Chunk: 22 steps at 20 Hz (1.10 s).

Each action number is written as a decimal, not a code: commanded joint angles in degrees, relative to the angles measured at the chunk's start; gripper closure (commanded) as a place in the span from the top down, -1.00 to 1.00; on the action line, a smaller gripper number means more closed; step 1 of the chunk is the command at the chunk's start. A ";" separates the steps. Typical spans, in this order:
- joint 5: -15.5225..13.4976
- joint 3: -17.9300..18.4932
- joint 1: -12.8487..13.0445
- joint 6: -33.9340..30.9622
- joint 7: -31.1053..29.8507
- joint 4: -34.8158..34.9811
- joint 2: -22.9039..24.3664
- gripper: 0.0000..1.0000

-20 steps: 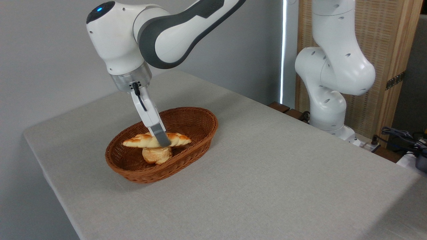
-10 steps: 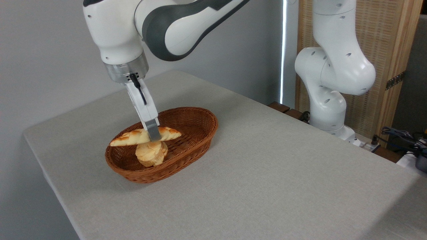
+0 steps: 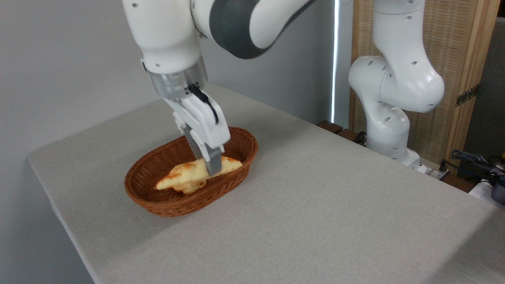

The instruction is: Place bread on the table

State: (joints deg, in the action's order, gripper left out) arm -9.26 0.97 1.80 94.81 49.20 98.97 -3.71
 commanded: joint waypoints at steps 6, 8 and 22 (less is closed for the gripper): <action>3.54 5.62 0.48 -2.00 2.83 2.36 -2.88 1.00; 3.54 5.62 0.48 -2.09 2.74 2.36 -2.88 1.00; 3.54 5.62 0.48 -2.35 2.83 2.54 -3.05 1.00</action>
State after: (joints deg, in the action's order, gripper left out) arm -6.40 6.22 1.89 93.67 51.54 101.57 -7.25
